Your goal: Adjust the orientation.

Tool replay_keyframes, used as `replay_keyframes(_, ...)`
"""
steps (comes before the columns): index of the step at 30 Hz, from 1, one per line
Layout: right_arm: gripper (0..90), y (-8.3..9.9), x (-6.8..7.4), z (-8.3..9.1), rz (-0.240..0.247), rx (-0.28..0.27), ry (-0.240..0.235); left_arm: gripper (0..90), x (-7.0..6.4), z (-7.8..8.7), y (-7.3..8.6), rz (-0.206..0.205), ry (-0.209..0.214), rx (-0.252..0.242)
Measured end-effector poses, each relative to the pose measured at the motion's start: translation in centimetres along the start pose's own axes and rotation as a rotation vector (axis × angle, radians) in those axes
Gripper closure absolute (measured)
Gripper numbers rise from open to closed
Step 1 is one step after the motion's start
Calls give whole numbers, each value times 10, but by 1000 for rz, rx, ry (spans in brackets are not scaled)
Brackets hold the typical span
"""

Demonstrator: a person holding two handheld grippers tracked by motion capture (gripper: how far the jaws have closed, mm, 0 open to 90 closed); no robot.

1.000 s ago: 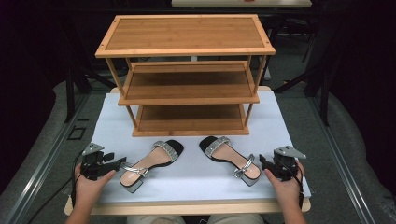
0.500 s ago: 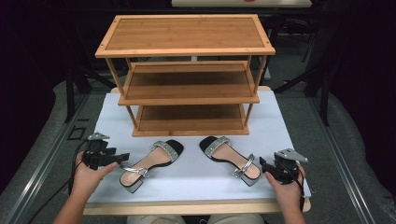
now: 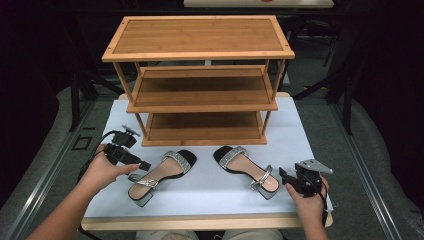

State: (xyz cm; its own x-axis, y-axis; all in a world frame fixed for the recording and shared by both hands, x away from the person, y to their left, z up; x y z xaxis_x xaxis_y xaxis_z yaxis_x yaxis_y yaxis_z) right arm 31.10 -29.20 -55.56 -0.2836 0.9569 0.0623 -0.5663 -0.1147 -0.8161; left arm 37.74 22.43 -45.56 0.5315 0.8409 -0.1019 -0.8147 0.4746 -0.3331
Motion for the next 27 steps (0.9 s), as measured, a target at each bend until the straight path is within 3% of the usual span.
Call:
replay_keyframes(2,362,0,0,0,1,4,0,308,-4,-1,-3,1,5,22)
replay_keyframes(4,362,0,1,-1,0,4,-7,321,-14,-7,-11,-30,-7,91)
replay_keyframes(5,362,0,1,-1,0,4,-7,341,-14,-7,-11,-30,-7,91)
replay_keyframes(6,362,0,1,-1,-2,3,-8,345,-20,-12,-15,-58,-27,144)
replay_keyframes(9,362,0,-2,0,-7,-10,-7,333,-23,-23,-18,-77,-42,194)
replay_keyframes(15,362,1,-6,1,-17,-2,-4,299,-22,-39,-17,-69,-22,233)
replay_keyframes(27,365,2,-6,-1,-13,11,-10,315,-21,-67,-12,-82,-40,317)
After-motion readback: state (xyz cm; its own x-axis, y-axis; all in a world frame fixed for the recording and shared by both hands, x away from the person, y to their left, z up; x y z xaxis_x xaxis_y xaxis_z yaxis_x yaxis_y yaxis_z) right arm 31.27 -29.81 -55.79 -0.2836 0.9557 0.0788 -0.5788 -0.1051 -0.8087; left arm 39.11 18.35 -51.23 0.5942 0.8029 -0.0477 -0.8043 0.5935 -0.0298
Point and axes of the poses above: each handheld gripper's, and its own axes: z roughly backward along the jaws, y roughly out of its underside, x roughly to its left, the point moved 1 cm from there along -z, roughly forward along the jaws, and after that the axes turned 4 degrees about -y, right-handed, at the moved point
